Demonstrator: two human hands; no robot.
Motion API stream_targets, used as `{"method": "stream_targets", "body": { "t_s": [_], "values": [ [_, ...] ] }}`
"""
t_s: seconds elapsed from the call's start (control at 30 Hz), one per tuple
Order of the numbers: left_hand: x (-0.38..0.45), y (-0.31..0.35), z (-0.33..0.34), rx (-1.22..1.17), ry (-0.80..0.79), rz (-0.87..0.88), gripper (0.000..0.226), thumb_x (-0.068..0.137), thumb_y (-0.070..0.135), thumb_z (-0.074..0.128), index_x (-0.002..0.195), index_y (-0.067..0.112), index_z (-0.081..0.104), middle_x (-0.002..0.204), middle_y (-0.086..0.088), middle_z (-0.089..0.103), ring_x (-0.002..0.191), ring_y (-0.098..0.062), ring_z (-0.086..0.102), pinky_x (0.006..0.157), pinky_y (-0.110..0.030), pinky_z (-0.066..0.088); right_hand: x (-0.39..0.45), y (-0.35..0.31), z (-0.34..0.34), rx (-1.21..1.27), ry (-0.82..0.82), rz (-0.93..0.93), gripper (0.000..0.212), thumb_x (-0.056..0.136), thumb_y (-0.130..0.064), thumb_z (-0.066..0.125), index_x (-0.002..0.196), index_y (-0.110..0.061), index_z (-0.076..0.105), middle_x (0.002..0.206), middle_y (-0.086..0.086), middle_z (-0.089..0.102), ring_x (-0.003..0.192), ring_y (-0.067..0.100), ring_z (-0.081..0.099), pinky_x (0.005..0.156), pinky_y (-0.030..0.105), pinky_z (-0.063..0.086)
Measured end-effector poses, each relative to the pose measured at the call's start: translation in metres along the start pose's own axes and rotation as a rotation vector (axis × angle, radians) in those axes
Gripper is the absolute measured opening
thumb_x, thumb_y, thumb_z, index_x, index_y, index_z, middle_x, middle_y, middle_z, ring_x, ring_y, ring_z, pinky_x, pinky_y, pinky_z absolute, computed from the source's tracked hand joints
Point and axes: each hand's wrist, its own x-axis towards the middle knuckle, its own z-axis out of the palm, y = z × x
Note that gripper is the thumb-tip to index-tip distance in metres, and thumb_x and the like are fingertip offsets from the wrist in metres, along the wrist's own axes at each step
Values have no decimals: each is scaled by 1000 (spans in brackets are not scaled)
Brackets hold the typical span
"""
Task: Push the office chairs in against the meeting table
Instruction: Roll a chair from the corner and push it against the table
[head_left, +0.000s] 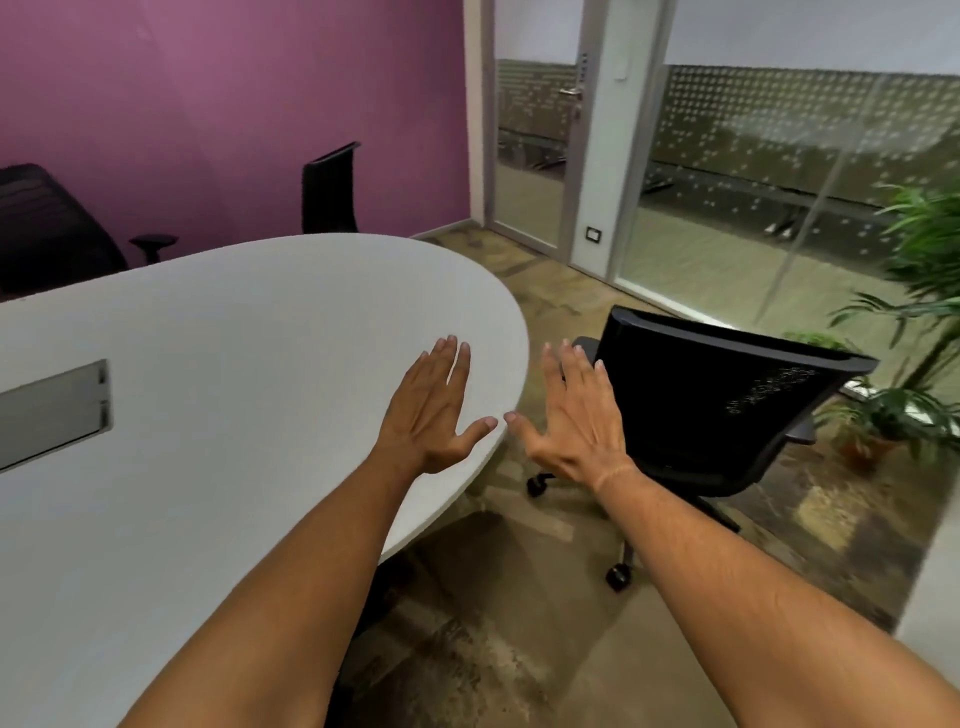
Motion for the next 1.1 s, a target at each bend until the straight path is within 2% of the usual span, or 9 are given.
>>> {"method": "stream_targets", "body": {
  "t_s": [0.17, 0.43, 0.63, 0.87, 1.1],
  "values": [
    [70, 57, 23, -76, 20, 107, 97, 84, 77, 10, 156, 14, -7, 164, -10, -10, 146, -17, -19, 112, -28, -20, 8, 80, -1, -31, -16, 100, 98, 88, -74, 26, 154, -10, -8, 163, 17, -3, 150, 29, -5, 122, 49, 0],
    [164, 127, 54, -170, -12, 273, 100, 84, 76, 11, 156, 7, -1, 164, -16, -2, 152, -23, -5, 121, -35, -6, 26, 180, 1, -41, 20, 268, 96, 88, -72, 30, 155, -10, 0, 163, 17, 4, 150, 29, 0, 122, 47, 2],
    [240, 161, 83, -222, -23, 381, 91, 94, 67, 28, 156, 5, 3, 164, -18, 2, 152, -24, -2, 121, -34, -4, 47, 251, 5, -94, 44, 438, 94, 86, -72, 24, 155, -11, 5, 162, 17, 10, 150, 29, 4, 122, 46, 1],
    [300, 181, 113, -278, -80, 367, 86, 96, 63, 26, 156, 5, 2, 164, -17, 2, 152, -23, -1, 121, -34, 1, 64, 307, 17, -121, 3, 535, 88, 91, -70, 22, 155, -12, 5, 163, 15, 10, 150, 28, 5, 122, 45, 2],
    [335, 193, 134, -307, -236, 281, 82, 98, 62, 22, 156, 7, 1, 165, -15, 0, 152, -21, -1, 121, -34, 3, 82, 348, 32, -89, -81, 533, 80, 95, -64, 21, 156, -12, 8, 163, 14, 10, 150, 26, 5, 122, 45, 3]
  ]
}}
